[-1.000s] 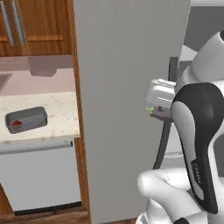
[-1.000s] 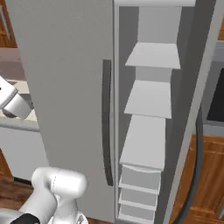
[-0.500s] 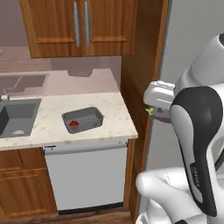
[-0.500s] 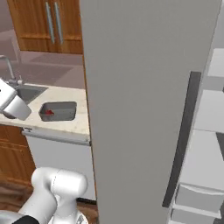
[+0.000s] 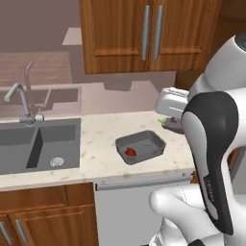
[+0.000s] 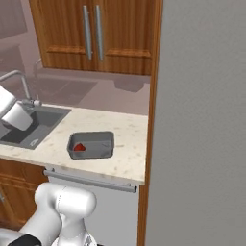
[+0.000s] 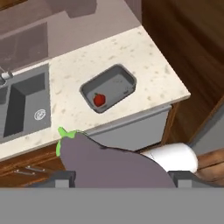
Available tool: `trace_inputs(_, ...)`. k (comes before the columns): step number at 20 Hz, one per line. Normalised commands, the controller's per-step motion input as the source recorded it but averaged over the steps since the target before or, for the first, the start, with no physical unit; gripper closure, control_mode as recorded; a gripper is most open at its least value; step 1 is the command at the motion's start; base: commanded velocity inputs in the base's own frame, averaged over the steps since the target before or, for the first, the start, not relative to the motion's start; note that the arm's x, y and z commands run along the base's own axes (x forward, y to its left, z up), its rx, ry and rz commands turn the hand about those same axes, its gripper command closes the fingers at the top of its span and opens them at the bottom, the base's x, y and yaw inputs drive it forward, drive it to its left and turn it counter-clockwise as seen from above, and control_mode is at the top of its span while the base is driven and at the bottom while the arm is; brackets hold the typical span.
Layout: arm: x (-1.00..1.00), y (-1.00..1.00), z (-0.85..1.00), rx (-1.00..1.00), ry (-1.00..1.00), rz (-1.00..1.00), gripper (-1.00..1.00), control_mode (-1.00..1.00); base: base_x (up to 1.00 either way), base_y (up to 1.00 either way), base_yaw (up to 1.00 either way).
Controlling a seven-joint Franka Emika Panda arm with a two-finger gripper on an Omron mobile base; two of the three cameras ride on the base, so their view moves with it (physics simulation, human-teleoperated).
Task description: Take the eggplant and bell pepper out of the freezer and place them in the tupperware container on the counter. Then put the tupperware containing the vegetables back in the freezer.
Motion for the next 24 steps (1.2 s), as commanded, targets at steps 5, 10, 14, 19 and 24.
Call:
trace_inputs(5,0.55,0.04,-0.46,0.00,0.08,0.00,1.00,-1.00,0.11,0.04,0.00)
trace_inputs(10,0.74,-0.02,-0.70,0.00,0.08,0.00,1.00,-1.00,0.00,0.00,0.00)
trace_inputs(14,0.86,0.00,-0.76,0.00,0.06,0.00,1.00,-1.00,0.00,0.00,0.00)
trace_inputs(19,0.79,0.00,-0.73,-0.01,0.05,0.00,1.00,-1.00,0.00,0.00,0.00)
trace_inputs(24,0.73,0.00,-0.63,0.00,0.07,0.00,1.00,-1.00,0.00,0.00,0.00)
